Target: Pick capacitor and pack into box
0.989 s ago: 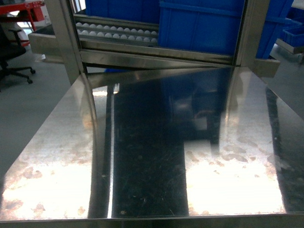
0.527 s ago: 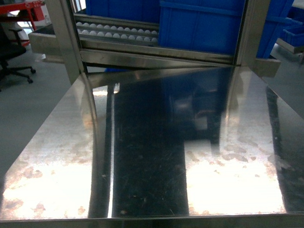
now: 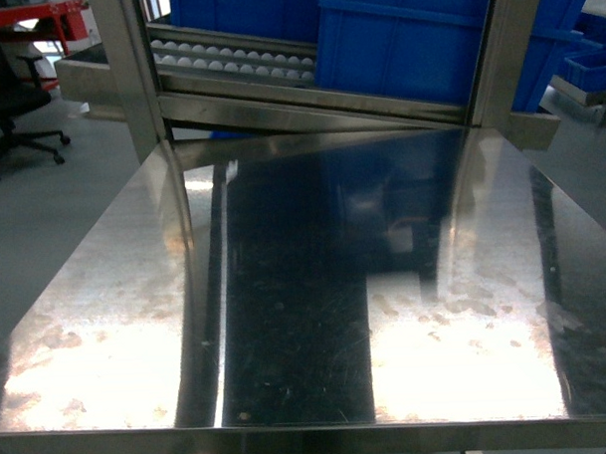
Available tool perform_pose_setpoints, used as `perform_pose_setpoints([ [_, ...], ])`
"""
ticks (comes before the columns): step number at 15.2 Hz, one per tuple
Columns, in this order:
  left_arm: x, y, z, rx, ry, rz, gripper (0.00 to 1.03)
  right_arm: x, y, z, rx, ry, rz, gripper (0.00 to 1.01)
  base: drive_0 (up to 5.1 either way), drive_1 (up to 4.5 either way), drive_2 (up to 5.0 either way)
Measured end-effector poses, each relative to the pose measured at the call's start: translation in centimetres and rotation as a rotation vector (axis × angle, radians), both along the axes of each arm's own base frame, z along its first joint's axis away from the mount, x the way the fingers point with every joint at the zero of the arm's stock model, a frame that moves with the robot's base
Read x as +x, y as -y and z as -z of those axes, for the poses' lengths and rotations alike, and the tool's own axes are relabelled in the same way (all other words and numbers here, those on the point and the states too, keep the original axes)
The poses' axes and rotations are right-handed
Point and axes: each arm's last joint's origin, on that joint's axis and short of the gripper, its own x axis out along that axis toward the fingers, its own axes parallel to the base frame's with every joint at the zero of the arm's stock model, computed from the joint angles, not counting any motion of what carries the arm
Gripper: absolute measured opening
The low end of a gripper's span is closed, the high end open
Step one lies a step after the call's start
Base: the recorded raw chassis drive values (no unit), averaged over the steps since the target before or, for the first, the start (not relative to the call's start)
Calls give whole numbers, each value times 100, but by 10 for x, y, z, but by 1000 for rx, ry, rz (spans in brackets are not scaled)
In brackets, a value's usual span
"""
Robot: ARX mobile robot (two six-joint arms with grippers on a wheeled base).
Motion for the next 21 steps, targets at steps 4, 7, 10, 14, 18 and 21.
perform_pose_setpoints([
  [4,0,0,0,1,0,1,44,0,0,0,0,-2,0,98,0,0,0],
  [7,0,0,0,1,-2,1,44,0,0,0,0,-3,0,98,0,0,0],
  [10,0,0,0,3,-2,0,44,0,0,0,0,-1,1,98,0,0,0],
  [14,0,0,0,4,-2,0,44,0,0,0,-1,-2,-1,98,0,0,0],
  [18,0,0,0,4,-3,0,44,0,0,0,-1,-3,-1,98,0,0,0],
  [21,0,0,0,4,-3,1,44,0,0,0,0,-2,0,98,0,0,0],
])
